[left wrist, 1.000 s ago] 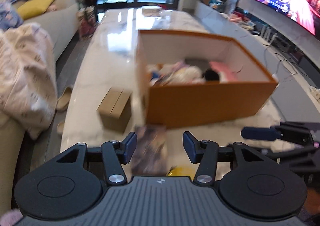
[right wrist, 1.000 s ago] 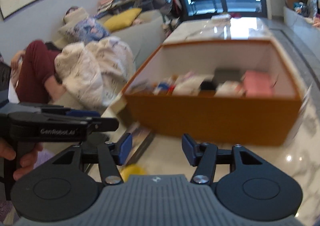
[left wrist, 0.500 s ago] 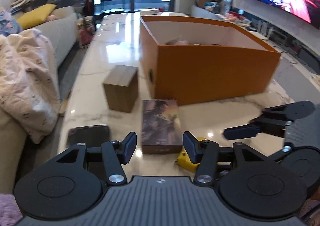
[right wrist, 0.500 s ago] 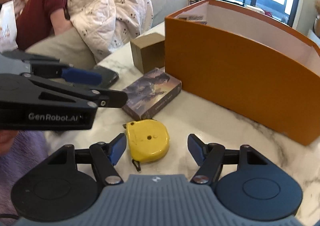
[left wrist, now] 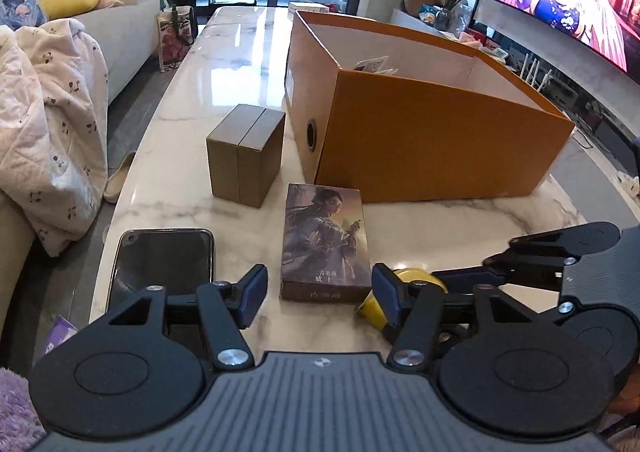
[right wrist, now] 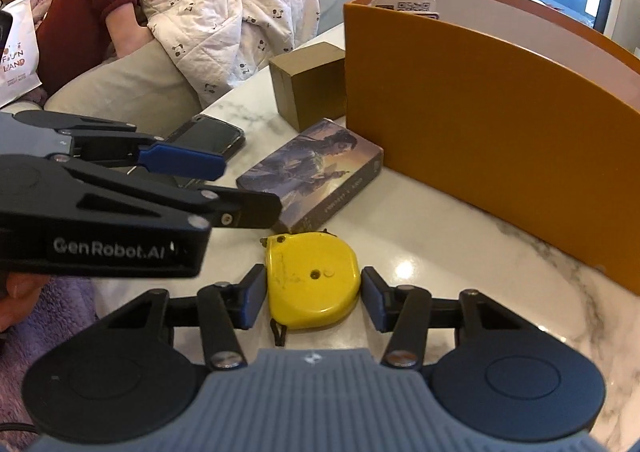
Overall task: Organize objects
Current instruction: 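Grasp the illustrated book box with the left tool while the right tool grasps the yellow tape measure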
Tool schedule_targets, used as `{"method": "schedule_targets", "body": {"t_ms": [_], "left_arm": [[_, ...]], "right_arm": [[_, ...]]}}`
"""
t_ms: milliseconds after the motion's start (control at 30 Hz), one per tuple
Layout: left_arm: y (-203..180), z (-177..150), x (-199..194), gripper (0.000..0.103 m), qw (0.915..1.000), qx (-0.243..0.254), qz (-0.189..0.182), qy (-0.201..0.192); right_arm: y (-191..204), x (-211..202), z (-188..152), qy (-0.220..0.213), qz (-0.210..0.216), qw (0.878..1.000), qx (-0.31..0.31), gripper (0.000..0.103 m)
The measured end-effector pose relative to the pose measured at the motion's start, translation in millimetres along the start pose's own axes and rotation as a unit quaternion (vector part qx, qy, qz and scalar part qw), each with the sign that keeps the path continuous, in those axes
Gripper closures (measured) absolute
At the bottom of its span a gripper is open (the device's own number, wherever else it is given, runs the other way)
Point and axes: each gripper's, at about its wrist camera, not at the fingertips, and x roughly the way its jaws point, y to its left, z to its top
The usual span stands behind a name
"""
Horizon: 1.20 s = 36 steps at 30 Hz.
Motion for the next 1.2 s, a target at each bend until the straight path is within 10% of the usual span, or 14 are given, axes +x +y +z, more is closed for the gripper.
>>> {"method": "schedule_targets", "body": {"t_ms": [400,1200], "left_arm": [[-24.9,17.3,31.2,0.028,0.9969,0.045,0.053,0.038],[-26.1,19.1,51.2,0.037,0.9965,0.046,0.061,0.036]], "right_arm": [[-58.5,-15.1,-7.9,-0.001,-0.062,0.995,0.083,0.05],[-73.5,-14.5,-9.0,-0.013,-0.047,0.995,0.082,0.044]]}}
